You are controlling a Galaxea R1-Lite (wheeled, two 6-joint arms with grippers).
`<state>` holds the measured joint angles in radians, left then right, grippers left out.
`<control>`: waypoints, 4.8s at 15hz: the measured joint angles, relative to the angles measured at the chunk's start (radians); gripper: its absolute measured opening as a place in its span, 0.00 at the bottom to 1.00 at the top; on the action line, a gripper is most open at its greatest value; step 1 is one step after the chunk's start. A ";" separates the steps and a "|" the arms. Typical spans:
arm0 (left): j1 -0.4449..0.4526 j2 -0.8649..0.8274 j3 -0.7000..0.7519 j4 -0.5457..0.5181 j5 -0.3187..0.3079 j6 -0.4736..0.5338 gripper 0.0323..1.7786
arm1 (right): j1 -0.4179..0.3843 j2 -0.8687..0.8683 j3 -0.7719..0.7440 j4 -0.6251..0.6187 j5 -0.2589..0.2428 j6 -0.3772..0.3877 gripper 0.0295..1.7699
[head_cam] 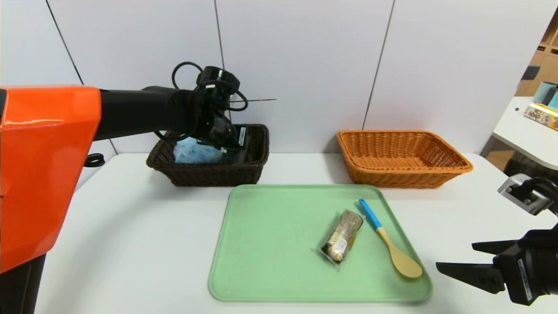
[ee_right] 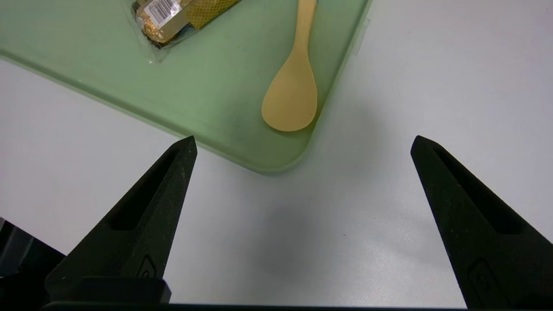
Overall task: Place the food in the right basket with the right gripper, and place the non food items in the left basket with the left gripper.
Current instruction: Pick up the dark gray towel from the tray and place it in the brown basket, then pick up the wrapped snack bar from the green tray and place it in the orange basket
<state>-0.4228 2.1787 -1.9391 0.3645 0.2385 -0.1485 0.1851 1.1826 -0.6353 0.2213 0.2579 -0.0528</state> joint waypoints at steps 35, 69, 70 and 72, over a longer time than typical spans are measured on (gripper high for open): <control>-0.369 -0.547 0.403 0.344 0.007 -0.235 0.95 | 0.458 0.534 -0.731 0.424 -0.352 0.681 0.97; -0.363 -0.535 0.422 0.309 0.009 -0.242 0.95 | 0.504 0.776 -0.722 0.332 -0.455 0.741 0.97; -0.363 -0.536 0.426 0.301 0.008 -0.242 0.95 | 0.508 0.776 -0.724 0.335 -0.462 0.736 0.97; -0.363 -0.537 0.436 0.298 0.008 -0.243 0.95 | 0.512 0.778 -0.728 0.338 -0.469 0.733 0.97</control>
<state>-0.7855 1.6419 -1.5032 0.6628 0.2468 -0.3911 0.6970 1.9609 -1.3634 0.5594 -0.2106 0.6802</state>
